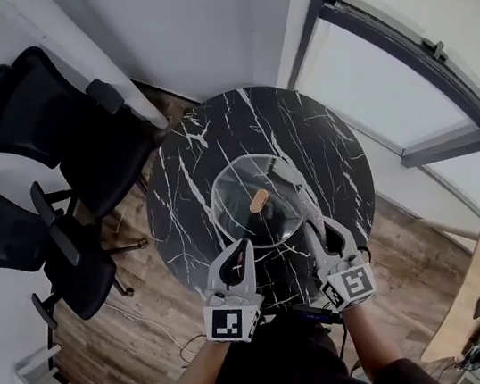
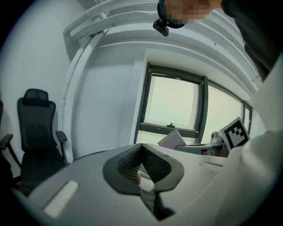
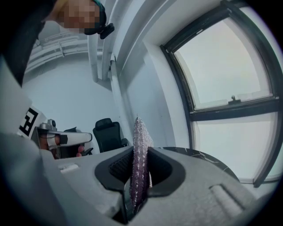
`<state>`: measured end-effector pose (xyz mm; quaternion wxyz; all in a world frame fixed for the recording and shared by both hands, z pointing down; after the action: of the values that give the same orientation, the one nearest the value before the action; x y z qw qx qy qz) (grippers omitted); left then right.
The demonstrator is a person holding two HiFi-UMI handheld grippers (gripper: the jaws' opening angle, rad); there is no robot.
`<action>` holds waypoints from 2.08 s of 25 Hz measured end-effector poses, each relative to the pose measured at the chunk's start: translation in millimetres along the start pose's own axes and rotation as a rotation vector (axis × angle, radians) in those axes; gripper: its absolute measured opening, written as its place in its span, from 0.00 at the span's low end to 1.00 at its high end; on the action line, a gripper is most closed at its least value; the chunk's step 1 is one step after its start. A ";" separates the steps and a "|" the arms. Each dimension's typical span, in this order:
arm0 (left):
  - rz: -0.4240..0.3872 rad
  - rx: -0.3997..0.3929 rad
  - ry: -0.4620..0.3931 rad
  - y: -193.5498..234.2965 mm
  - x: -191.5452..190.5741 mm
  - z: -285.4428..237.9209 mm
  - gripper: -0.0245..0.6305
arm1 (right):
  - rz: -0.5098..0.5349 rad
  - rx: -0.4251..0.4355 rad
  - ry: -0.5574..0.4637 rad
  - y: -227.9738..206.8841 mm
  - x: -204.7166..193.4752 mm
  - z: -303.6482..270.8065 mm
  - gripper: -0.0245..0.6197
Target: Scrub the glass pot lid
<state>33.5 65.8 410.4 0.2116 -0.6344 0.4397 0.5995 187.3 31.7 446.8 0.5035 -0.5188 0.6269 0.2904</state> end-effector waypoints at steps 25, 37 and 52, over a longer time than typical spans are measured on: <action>0.035 -0.032 0.053 34.9 -49.8 -44.8 0.04 | 0.558 0.053 0.306 -56.8 -157.5 -161.1 0.15; 0.058 -0.005 0.055 37.8 -55.5 -34.9 0.04 | 0.658 0.143 0.403 -41.6 -192.0 -166.2 0.15; 0.055 0.004 0.017 31.0 -51.8 -18.5 0.04 | 0.711 0.146 0.404 -23.3 -201.1 -144.2 0.15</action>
<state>24.4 50.5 471.0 0.1927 -0.6267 0.4597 0.5990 152.6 -30.9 684.8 0.2741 -0.2796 0.8722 0.2933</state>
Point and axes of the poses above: the fingertips, and each gripper's own axes: z backward along the fingers, y to its left, x out of its top, the point moved 2 cm from there along z, backward along the fingers, and after that the axes turned 15 degrees about -x, right-handed, at the moved point
